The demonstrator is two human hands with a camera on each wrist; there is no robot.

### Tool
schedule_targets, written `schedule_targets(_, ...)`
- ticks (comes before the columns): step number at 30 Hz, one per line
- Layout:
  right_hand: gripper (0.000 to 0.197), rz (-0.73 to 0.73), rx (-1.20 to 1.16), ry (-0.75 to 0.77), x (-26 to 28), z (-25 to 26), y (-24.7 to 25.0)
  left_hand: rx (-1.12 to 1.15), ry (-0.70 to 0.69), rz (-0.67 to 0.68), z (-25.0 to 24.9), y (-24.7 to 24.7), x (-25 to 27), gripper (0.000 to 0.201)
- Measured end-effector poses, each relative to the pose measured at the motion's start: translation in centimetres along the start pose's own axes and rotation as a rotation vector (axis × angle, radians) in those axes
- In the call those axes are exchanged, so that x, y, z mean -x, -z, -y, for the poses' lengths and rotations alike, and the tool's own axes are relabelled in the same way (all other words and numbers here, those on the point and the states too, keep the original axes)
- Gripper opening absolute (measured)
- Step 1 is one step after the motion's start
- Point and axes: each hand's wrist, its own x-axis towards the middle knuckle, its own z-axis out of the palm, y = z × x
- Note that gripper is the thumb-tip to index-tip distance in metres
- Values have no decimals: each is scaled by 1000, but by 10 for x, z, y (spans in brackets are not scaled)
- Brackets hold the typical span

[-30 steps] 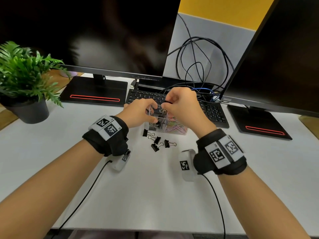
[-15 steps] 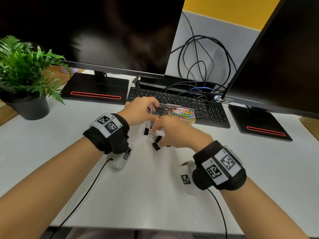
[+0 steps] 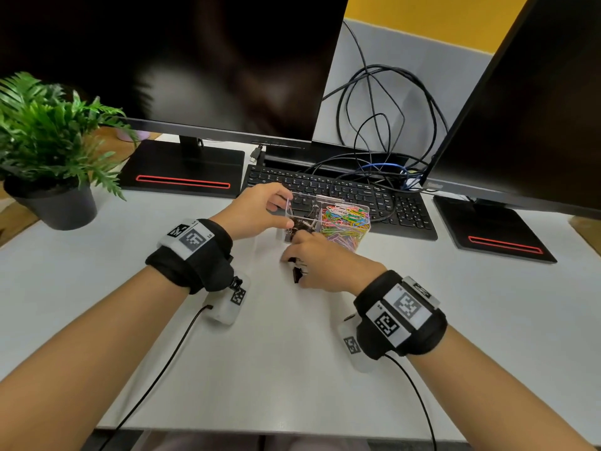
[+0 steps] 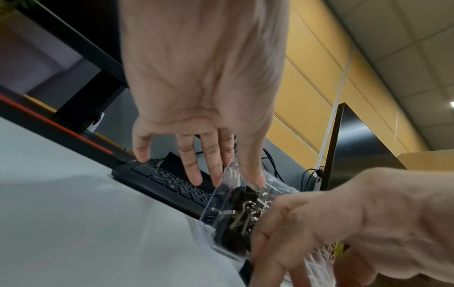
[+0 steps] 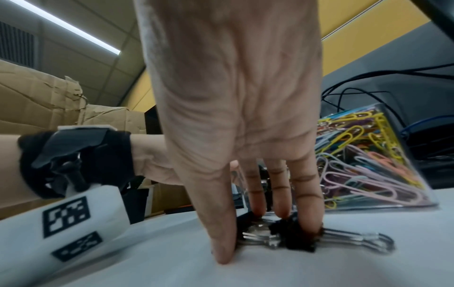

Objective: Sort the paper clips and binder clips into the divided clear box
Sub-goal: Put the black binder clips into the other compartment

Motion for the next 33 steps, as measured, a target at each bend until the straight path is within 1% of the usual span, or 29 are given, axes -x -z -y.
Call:
schedule_targets(4, 32, -23, -47, -35, 2, -4, -2, 72, 0, -20, 3, -3, 0, 49)
schedule_targets(8, 24, -47, -28, -38, 8, -6, 0, 164, 12, -15, 7, -6, -1, 46)
schedule_targets(11, 30, -32, -8, -71, 9, -8, -1, 202, 18, -11, 7, -7, 0, 46)
schedule_targets(15, 51, 2, 3, -91, 6, -10, -2, 236, 25, -13, 9, -8, 1, 46)
schedule_targets(16, 53, 6, -4, -92, 6, -10, -2, 239, 32, -12, 10, -9, 1, 46)
schedule_targets(20, 34, -16, -57, -88, 9, -10, -1, 249, 53, -6, 13, -12, 3, 47)
schedule_targets(23, 24, -22, -67, -72, 9, -10, -2, 252, 56, -2, 12, -13, 5, 46)
schedule_targets(25, 23, -38, -68, -58, 9, -12, -2, 254, 49, -1, 11, -14, 5, 45)
schedule_targets(29, 26, -75, -131, -40, 10, -17, 0, 248, 37, 7, 13, -14, 5, 43)
schedule_targets(31, 21, -105, -206, -28, 12, -18, 2, 244, 38, 26, 13, -13, 5, 41)
schedule_targets(33, 13, -153, -292, -18, 14, -19, 3, 224, 59, 65, 13, -12, 4, 38)
